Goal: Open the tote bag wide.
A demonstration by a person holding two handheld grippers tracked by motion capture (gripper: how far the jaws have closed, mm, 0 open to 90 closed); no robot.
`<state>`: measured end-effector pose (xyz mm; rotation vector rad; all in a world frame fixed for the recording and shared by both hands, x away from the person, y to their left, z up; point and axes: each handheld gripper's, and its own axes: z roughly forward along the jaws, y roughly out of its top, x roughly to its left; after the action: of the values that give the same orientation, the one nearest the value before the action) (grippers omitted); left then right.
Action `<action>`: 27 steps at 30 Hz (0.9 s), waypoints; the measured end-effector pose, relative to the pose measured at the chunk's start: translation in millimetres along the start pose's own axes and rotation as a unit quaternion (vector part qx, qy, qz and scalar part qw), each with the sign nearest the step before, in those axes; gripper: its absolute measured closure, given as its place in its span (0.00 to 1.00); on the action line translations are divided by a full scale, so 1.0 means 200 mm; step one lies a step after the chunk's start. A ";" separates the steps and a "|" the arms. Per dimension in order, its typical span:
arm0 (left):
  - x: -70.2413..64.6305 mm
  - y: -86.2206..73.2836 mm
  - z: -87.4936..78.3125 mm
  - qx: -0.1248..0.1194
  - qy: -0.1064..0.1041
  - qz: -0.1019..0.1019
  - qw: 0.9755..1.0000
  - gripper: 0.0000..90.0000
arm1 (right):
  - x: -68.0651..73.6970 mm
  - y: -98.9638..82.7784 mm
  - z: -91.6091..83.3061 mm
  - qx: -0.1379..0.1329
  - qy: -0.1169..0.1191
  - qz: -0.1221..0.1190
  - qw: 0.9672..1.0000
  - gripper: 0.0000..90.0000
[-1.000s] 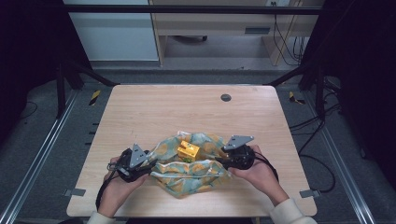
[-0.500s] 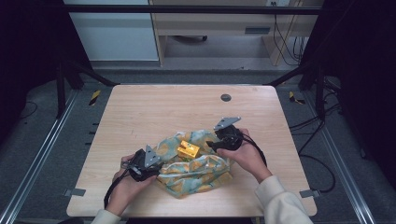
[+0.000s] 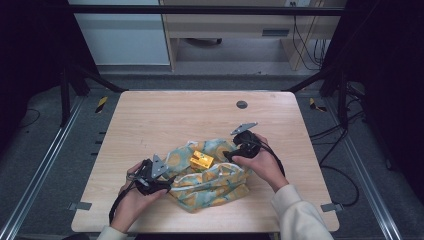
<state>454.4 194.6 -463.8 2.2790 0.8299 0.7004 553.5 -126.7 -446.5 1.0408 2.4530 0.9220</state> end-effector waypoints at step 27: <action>0.21 0.17 -0.31 -0.066 0.022 -0.050 0.996 0.10 | 0.02 0.01 -0.58 -0.158 -0.038 -0.002 0.987 0.05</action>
<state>454.9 226.0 -387.5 2.0959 0.8857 0.7405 493.0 -173.7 -359.0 0.9396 2.1545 1.1972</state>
